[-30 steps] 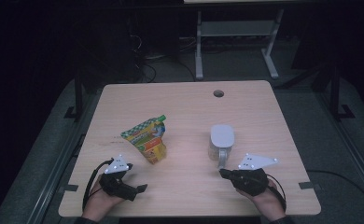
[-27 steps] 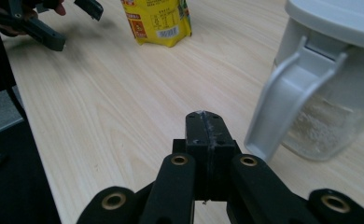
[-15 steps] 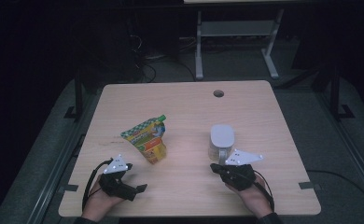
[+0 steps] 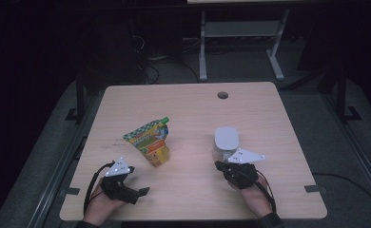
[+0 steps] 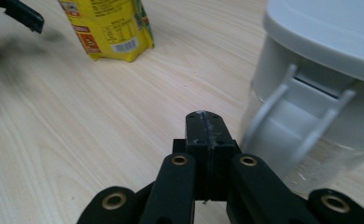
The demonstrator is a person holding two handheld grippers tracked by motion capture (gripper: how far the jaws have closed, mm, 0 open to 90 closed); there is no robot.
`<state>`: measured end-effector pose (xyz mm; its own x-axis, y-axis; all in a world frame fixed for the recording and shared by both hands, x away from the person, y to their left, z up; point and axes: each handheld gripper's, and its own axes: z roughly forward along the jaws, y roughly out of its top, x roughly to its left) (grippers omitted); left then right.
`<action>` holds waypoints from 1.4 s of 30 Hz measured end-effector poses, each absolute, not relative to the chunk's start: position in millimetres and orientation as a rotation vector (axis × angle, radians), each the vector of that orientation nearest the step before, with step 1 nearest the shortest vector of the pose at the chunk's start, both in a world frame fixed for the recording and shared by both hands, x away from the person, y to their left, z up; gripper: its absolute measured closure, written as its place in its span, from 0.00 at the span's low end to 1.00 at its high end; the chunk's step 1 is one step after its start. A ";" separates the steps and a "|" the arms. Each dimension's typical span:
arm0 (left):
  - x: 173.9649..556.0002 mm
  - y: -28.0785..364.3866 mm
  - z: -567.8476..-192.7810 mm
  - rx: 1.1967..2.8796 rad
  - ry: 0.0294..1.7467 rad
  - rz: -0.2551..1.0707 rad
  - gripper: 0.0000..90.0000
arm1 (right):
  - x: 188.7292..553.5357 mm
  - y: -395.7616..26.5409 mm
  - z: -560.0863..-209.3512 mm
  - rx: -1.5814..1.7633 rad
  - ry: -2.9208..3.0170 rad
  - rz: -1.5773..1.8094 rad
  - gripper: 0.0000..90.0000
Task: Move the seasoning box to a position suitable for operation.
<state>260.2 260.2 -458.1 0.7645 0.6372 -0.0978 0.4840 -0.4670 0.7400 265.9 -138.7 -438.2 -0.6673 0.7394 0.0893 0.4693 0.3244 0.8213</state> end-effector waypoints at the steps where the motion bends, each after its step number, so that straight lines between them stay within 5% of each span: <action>1: 260.2 260.2 -458.1 2.155 0.834 0.244 0.00 | 265.9 -138.7 -438.2 1.084 2.292 1.266 1.00; 42: 259.3 260.8 -457.9 2.163 0.831 0.244 0.00 | 272.1 -199.5 -438.8 1.140 2.238 1.249 1.00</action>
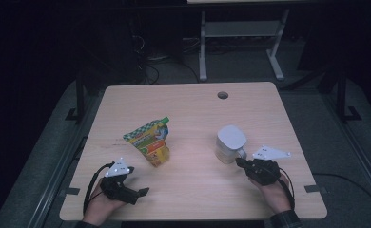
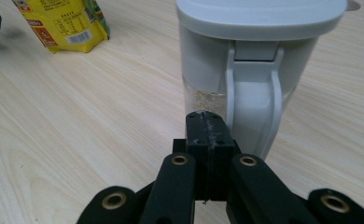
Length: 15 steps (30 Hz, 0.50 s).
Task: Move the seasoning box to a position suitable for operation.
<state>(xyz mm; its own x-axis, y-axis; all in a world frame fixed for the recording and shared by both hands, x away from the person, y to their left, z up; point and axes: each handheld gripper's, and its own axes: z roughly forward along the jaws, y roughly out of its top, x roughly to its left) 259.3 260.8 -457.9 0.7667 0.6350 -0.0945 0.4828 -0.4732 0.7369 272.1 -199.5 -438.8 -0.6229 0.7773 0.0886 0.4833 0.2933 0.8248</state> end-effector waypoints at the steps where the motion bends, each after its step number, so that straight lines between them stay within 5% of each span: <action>1: 259.3 260.8 -458.1 2.165 0.829 0.246 0.00 | 272.4 -201.2 -438.7 1.148 2.232 1.252 1.00; 15: 259.0 261.2 -457.5 2.171 0.818 0.243 0.00 | 272.0 -221.4 -435.9 1.110 2.237 1.322 1.00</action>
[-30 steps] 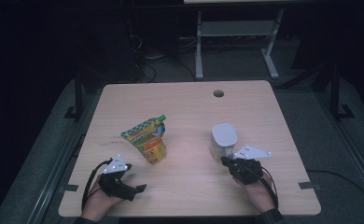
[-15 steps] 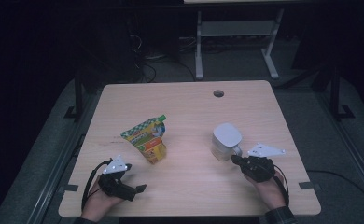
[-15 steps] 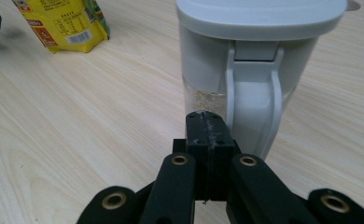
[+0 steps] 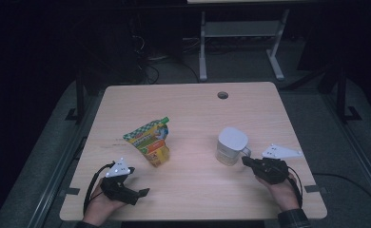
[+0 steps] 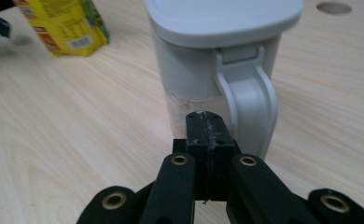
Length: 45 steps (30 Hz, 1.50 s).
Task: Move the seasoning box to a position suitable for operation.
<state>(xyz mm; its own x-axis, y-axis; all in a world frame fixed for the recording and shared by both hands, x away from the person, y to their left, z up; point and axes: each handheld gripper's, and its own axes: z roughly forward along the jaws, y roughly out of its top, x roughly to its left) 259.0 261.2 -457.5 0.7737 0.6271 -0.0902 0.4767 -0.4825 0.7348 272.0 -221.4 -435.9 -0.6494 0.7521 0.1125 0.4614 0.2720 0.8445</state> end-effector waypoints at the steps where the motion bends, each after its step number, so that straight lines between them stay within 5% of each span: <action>1: 258.4 260.9 -457.8 2.158 0.827 0.239 0.00 | 270.0 -222.8 -434.3 1.104 2.241 1.331 1.00; 16: 258.3 262.1 -457.1 2.152 0.826 0.241 0.00 | 260.1 -251.0 -421.0 1.025 2.260 1.325 0.85; 33: 258.3 262.2 -457.2 2.150 0.834 0.235 0.00 | 278.8 -262.7 -415.0 1.014 2.279 1.309 0.55; 45: 258.5 260.8 -458.0 2.157 0.825 0.232 0.00 | 296.0 -258.6 -412.2 0.977 2.316 1.319 0.50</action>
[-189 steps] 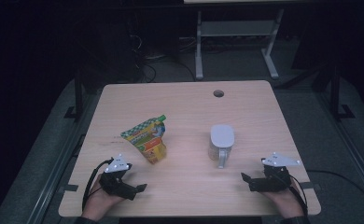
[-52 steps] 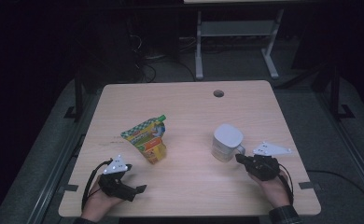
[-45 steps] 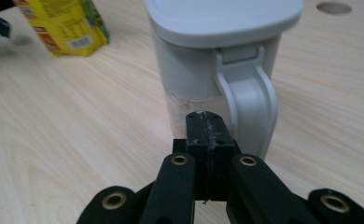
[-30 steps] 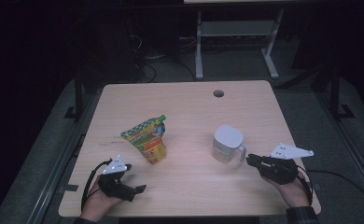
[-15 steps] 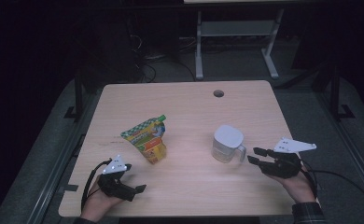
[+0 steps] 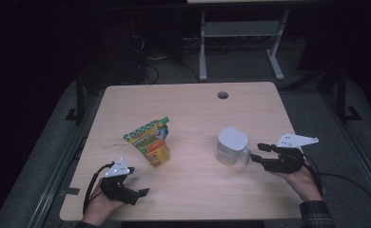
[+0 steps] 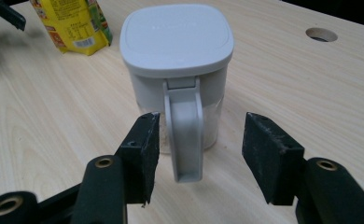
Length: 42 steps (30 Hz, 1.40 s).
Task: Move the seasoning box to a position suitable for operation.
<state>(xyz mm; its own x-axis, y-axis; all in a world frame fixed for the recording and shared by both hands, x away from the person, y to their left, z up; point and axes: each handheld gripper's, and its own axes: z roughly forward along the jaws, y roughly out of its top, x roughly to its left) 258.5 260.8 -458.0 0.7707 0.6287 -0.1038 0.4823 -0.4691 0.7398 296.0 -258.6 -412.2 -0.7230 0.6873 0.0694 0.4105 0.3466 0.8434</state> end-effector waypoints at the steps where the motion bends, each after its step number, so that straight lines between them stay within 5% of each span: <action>1: 258.5 260.8 -458.0 2.157 0.825 0.232 0.00 | 296.0 -258.6 -412.2 0.977 2.316 1.319 0.50; 7: 258.3 260.0 -458.2 2.158 0.822 0.228 0.00 | 305.8 -245.5 -415.5 0.954 2.357 1.312 0.49; 30: 258.3 260.2 -458.4 2.166 0.816 0.226 0.00 | 317.3 -232.1 -424.4 0.912 2.417 1.291 0.74; 42: 258.4 259.5 -458.7 2.165 0.814 0.223 0.00 | 312.3 -228.9 -424.3 0.847 2.418 1.312 0.76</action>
<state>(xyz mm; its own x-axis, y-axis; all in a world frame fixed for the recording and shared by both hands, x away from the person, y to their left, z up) 258.4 259.5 -458.7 0.7781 0.6192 -0.1053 0.4794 -0.4771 0.7366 312.3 -228.9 -424.3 -0.7953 0.6045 0.0448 0.3669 0.4213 0.8293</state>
